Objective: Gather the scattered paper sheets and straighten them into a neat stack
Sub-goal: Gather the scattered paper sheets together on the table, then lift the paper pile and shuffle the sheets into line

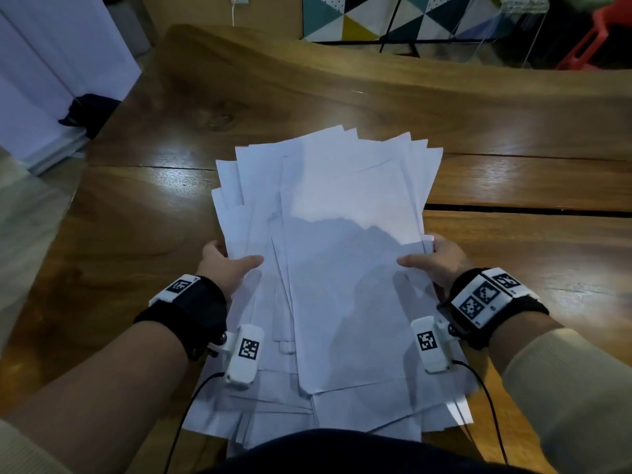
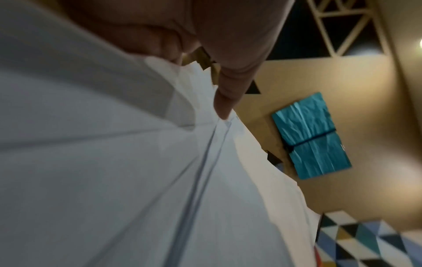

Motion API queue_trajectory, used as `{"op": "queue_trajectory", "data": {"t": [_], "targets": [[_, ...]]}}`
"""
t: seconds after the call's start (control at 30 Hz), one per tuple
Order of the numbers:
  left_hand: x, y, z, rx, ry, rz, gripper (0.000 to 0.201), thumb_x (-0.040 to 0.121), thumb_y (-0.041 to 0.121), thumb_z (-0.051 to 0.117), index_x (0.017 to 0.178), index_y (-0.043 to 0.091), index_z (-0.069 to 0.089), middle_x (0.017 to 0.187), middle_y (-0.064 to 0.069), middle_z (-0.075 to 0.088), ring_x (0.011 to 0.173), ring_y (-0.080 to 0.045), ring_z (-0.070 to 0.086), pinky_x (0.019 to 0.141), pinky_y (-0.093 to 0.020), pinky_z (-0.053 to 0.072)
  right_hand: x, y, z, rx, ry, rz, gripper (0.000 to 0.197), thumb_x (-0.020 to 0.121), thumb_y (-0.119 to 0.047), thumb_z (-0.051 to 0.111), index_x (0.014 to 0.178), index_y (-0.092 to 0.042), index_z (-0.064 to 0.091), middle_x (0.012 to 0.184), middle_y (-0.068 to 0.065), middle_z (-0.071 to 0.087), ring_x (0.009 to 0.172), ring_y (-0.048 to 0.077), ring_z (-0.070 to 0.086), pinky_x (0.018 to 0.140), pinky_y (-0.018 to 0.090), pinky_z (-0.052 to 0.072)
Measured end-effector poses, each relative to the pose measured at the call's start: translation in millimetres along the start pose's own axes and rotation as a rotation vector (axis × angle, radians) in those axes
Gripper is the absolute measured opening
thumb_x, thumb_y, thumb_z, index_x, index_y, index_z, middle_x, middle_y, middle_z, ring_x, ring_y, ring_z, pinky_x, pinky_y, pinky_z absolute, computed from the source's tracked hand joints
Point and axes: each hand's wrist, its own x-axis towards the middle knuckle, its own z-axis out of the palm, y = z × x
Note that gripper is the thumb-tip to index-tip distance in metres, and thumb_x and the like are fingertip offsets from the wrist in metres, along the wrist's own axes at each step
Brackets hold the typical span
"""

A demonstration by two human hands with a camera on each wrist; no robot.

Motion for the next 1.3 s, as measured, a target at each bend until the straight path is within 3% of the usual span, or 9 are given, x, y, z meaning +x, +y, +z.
{"op": "queue_trajectory", "data": {"t": [0.23,0.43,0.6,0.77,0.93,1.03,1.13,1.23,1.3], "targets": [[-1,-18,18,0.001,-0.076,0.084,0.092,0.039,0.042,0.083,0.121,0.014,0.050,0.116,-0.007,0.066,0.100,-0.028,0.065,0.090,-0.049,0.052,-3,-21,36,0.006,-0.104,-0.052,0.055,0.070,-0.006,0.073,0.115,-0.008,0.042,0.100,0.007,0.057,0.092,0.024,0.056,0.071,0.032,0.045],[-27,-12,16,0.033,-0.146,0.099,0.081,0.055,0.007,0.083,0.127,0.009,0.045,0.119,-0.012,0.063,0.104,-0.031,0.061,0.094,-0.047,0.049,-2,-20,33,0.004,-0.192,0.032,0.030,0.072,-0.008,0.073,0.100,-0.006,0.062,0.089,0.007,0.064,0.090,0.028,0.062,0.057,0.023,0.041],[-42,4,18,0.075,-0.077,0.219,0.063,0.064,-0.001,0.072,0.122,0.007,0.047,0.112,-0.016,0.063,0.102,-0.035,0.061,0.092,-0.046,0.050,-5,-25,29,0.166,-0.198,0.059,0.020,0.072,0.000,0.071,0.090,0.004,0.065,0.077,0.015,0.067,0.070,0.028,0.065,0.068,0.031,0.055],[-72,48,-7,-0.085,-0.138,0.397,0.031,0.068,0.000,0.074,0.098,0.000,0.067,0.066,0.002,0.072,0.063,-0.014,0.068,0.059,-0.026,0.056,-27,-40,-8,0.320,-0.206,-0.065,0.010,0.058,-0.011,0.075,0.064,-0.008,0.068,0.045,-0.007,0.062,0.051,0.011,0.059,0.051,0.018,0.044],[-105,108,-29,-0.117,-0.214,0.607,0.017,0.045,0.020,0.078,0.062,0.021,0.074,0.057,0.004,0.073,0.055,-0.018,0.066,0.059,-0.033,0.056,-64,-79,-36,0.507,-0.130,-0.270,0.034,0.047,-0.010,0.083,0.076,-0.002,0.066,0.081,0.014,0.062,0.083,0.031,0.063,0.083,0.041,0.050],[-124,130,-29,-0.167,-0.179,0.787,0.020,0.047,0.022,0.071,0.066,0.027,0.074,0.059,0.009,0.073,0.060,-0.024,0.067,0.063,-0.040,0.056,-88,-105,-41,0.530,0.123,-0.483,0.035,0.065,-0.002,0.077,0.096,-0.002,0.063,0.092,0.008,0.066,0.088,0.025,0.064,0.083,0.035,0.052],[-145,141,-24,-0.153,-0.108,0.979,0.028,0.058,0.024,0.064,0.073,0.047,0.069,0.068,0.027,0.071,0.070,-0.002,0.068,0.069,-0.031,0.057,-111,-118,-46,0.557,0.269,-0.630,0.030,0.075,-0.005,0.071,0.103,-0.010,0.061,0.095,0.002,0.066,0.082,0.011,0.065,0.073,0.021,0.052],[-160,140,-21,-0.179,-0.011,1.061,0.028,0.061,0.027,0.061,0.088,0.030,0.067,0.073,0.027,0.071,0.079,-0.003,0.068,0.071,-0.031,0.056,-131,-119,-50,0.620,0.276,-0.742,0.026,0.078,0.000,0.066,0.084,-0.024,0.058,0.084,-0.011,0.063,0.064,-0.007,0.063,0.059,0.009,0.049],[-160,133,-17,-0.198,-0.001,1.074,0.041,0.060,0.025,0.063,0.099,0.012,0.064,0.076,0.023,0.070,0.077,0.005,0.066,0.065,-0.017,0.053,-138,-113,-51,0.639,0.251,-0.759,0.028,0.076,0.003,0.067,0.081,-0.023,0.060,0.079,-0.009,0.067,0.069,0.001,0.066,0.064,0.016,0.053]]}}
